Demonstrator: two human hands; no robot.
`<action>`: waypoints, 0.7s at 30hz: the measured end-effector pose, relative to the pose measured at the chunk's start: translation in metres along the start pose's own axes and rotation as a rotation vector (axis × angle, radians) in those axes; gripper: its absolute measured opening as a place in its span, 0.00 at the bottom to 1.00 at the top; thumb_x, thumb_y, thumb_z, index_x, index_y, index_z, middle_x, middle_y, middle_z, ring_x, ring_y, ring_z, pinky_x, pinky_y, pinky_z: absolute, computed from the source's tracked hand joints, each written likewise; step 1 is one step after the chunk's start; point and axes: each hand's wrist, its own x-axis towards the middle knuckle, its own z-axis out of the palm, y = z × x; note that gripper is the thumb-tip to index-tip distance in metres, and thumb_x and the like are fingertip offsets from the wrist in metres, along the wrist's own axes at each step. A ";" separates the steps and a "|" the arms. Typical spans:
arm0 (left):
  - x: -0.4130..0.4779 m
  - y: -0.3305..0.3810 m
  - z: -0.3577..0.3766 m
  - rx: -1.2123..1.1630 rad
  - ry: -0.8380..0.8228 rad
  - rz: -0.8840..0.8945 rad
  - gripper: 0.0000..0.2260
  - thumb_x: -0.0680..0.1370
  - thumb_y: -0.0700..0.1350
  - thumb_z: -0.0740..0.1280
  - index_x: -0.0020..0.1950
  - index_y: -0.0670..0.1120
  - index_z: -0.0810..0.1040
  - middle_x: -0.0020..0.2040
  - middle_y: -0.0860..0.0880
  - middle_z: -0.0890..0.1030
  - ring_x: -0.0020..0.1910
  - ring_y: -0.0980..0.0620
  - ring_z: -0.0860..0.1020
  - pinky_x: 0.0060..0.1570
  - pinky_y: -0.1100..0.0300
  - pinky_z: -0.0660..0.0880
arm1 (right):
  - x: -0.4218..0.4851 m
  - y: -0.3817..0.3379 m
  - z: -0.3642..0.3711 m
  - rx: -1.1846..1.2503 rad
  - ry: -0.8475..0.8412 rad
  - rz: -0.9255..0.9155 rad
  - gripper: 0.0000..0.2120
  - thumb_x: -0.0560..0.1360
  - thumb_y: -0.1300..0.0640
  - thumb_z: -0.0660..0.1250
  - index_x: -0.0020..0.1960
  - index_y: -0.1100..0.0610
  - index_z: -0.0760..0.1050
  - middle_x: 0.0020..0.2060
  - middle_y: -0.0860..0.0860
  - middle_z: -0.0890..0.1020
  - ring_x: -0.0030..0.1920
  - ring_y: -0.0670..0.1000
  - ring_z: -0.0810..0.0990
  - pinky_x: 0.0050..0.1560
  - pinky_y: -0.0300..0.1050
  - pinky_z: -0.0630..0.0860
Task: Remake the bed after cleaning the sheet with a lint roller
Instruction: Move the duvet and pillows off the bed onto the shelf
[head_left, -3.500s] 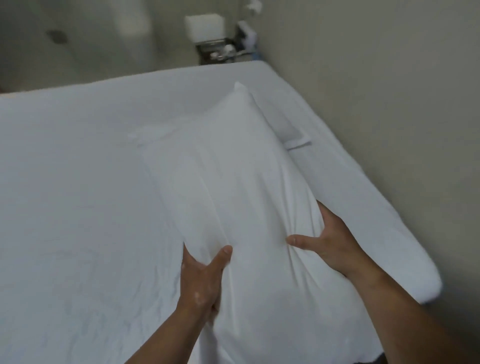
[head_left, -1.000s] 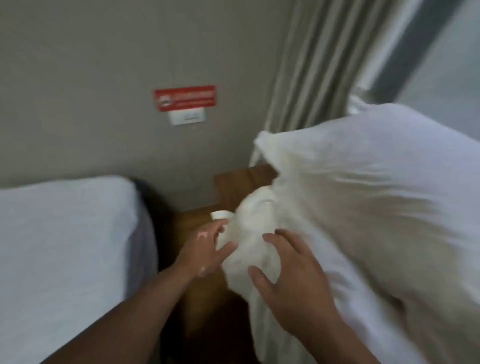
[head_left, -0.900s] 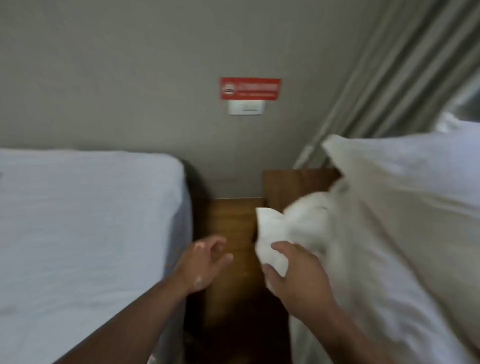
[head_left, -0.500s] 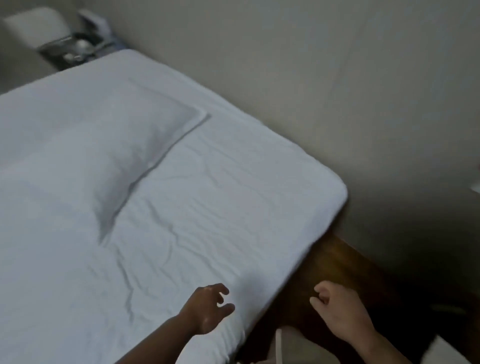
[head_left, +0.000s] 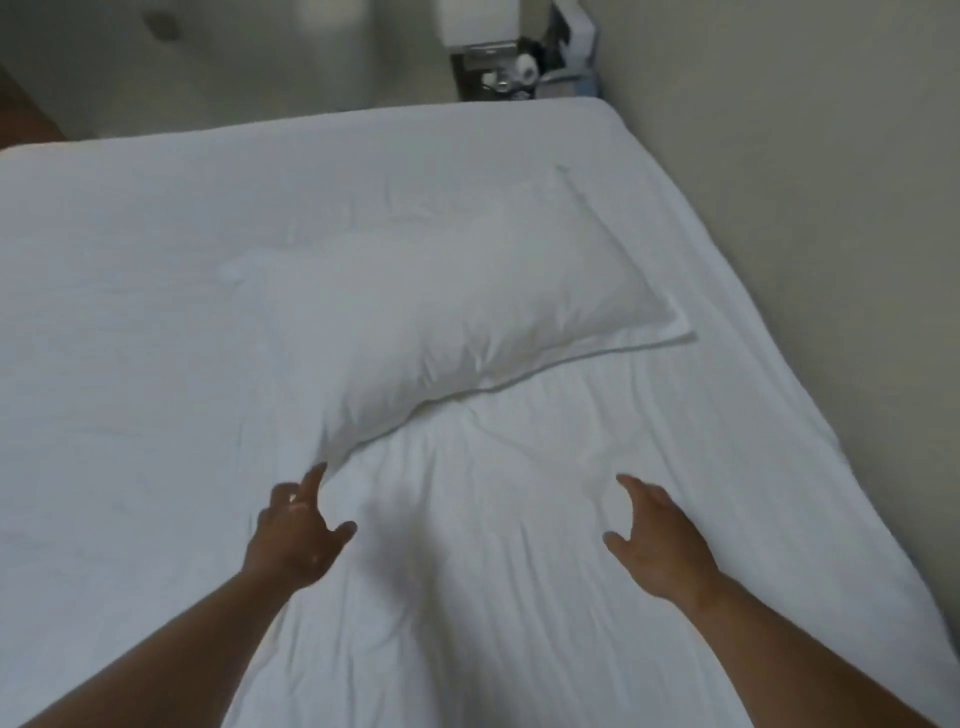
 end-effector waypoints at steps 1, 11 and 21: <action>0.022 0.006 -0.003 0.002 0.042 -0.014 0.46 0.72 0.61 0.73 0.81 0.56 0.48 0.76 0.40 0.59 0.71 0.36 0.67 0.70 0.45 0.68 | 0.034 -0.009 -0.009 -0.034 0.026 -0.049 0.39 0.76 0.45 0.68 0.80 0.49 0.52 0.77 0.52 0.60 0.71 0.53 0.71 0.66 0.48 0.72; 0.207 0.050 -0.006 0.085 0.153 0.085 0.61 0.60 0.69 0.77 0.69 0.73 0.26 0.80 0.52 0.33 0.78 0.35 0.46 0.66 0.29 0.65 | 0.285 -0.146 -0.023 -0.360 0.207 -0.388 0.61 0.66 0.40 0.77 0.76 0.37 0.29 0.77 0.44 0.31 0.79 0.55 0.36 0.72 0.71 0.56; 0.240 0.048 0.013 0.101 0.394 0.215 0.31 0.74 0.62 0.68 0.73 0.65 0.57 0.62 0.47 0.68 0.59 0.40 0.73 0.56 0.43 0.76 | 0.336 -0.146 0.011 -0.338 0.334 -0.528 0.24 0.73 0.49 0.71 0.66 0.46 0.69 0.55 0.56 0.80 0.55 0.63 0.80 0.54 0.52 0.77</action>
